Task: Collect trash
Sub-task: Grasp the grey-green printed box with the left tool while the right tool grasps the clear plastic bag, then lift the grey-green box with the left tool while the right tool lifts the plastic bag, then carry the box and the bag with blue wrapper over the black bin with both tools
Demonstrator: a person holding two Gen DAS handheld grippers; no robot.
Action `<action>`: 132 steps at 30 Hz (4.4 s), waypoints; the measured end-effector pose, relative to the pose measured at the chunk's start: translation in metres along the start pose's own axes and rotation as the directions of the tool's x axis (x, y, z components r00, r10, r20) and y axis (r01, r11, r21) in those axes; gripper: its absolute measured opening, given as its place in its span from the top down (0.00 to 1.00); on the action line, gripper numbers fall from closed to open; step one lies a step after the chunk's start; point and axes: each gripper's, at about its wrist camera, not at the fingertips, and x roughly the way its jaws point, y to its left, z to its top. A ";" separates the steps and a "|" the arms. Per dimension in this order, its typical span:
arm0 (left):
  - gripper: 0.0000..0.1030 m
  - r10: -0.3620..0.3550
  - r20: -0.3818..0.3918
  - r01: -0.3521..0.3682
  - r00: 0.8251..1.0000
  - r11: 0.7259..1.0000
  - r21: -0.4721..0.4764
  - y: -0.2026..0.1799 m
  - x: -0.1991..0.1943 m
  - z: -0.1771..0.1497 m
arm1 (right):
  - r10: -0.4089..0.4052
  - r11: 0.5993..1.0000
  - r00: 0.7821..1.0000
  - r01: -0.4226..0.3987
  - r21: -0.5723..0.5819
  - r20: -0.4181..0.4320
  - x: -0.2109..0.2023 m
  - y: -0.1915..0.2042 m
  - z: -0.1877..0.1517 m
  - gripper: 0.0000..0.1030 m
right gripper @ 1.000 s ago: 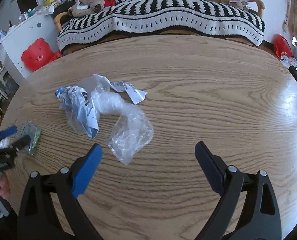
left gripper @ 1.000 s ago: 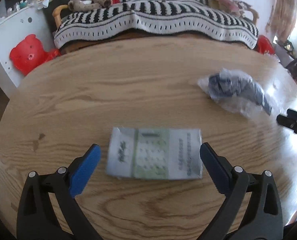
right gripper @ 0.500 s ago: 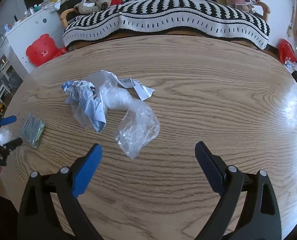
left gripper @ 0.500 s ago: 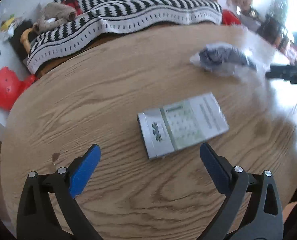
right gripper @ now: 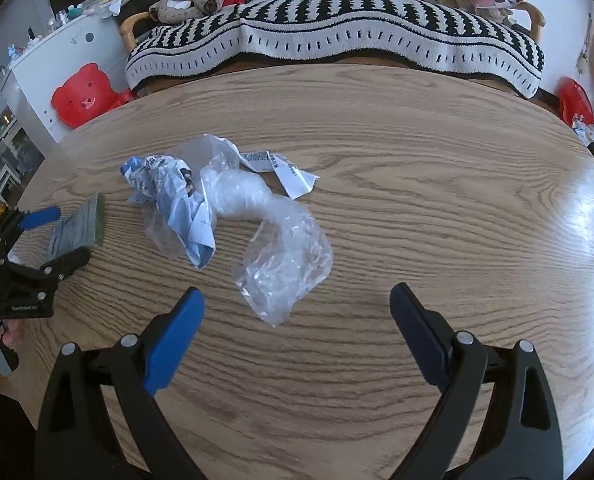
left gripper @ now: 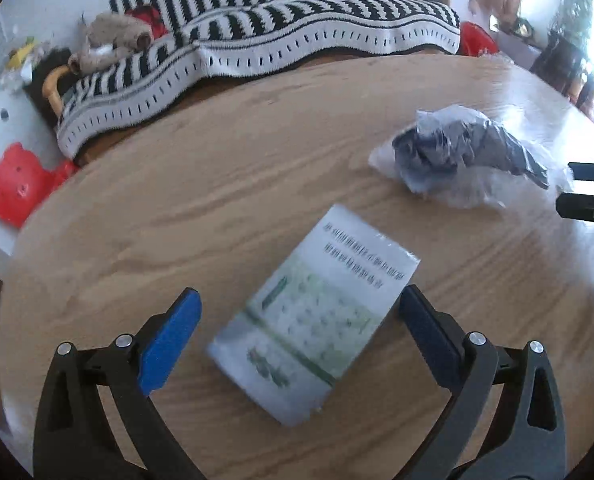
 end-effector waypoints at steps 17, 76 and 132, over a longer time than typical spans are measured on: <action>0.38 -0.114 0.025 0.112 0.993 0.991 0.076 -0.012 -0.012 -0.012 | -0.047 0.988 0.994 0.061 -0.139 0.097 0.003 0.027 0.024 0.12; 0.39 -0.119 0.089 0.127 0.989 0.988 -0.083 -0.051 -0.071 0.023 | 0.100 0.984 0.995 -0.102 -0.147 -0.017 -0.067 0.032 -0.051 0.85; 0.40 -0.171 0.088 0.176 0.981 0.983 -0.056 -0.093 -0.071 0.036 | 0.033 0.996 0.999 -0.031 -0.082 0.030 -0.083 -0.003 -0.063 0.77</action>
